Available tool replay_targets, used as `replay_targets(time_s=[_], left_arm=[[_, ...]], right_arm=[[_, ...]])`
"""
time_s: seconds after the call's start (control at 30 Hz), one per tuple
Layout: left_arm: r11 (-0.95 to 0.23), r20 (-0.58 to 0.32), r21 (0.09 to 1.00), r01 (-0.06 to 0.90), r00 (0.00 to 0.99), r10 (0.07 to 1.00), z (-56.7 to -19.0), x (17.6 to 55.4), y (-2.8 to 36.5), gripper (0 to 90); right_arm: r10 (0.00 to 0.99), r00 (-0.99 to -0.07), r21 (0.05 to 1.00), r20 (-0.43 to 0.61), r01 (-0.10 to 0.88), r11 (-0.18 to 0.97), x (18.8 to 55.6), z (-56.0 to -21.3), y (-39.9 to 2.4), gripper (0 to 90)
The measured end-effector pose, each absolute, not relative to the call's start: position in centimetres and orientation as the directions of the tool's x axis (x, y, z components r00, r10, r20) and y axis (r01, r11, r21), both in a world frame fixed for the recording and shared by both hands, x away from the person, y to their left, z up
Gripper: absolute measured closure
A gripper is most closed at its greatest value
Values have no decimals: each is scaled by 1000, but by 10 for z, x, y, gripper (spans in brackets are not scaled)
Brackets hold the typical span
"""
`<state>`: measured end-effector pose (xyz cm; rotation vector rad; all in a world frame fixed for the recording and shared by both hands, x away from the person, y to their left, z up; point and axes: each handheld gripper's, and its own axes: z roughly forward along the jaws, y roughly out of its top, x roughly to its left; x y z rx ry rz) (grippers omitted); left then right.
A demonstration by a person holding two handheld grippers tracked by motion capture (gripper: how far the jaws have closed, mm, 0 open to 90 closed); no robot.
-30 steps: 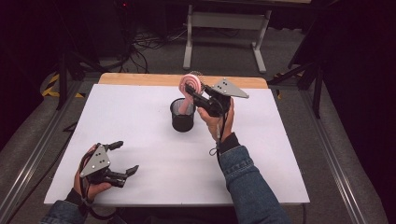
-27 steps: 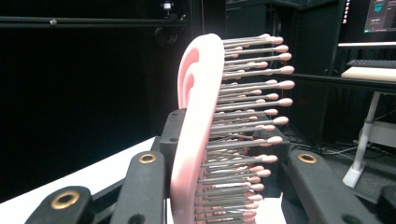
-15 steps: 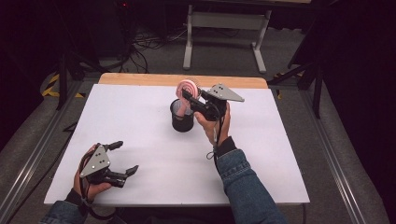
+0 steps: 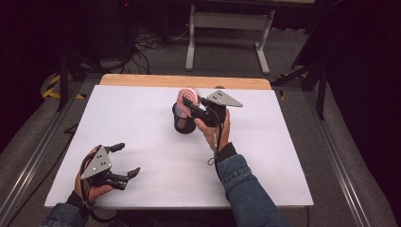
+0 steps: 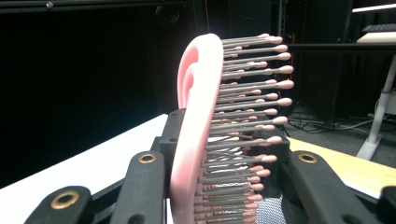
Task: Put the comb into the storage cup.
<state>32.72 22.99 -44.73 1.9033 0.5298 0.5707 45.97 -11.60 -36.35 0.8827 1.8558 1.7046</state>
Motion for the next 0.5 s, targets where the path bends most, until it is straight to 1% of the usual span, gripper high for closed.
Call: replay_targets(time_s=[0.5], left_arm=[[-371,149,922,107,787,598,-448,328,230,51]], right_arm=[[724,-681,988,111,154,-6,459,-369,-121,623]])
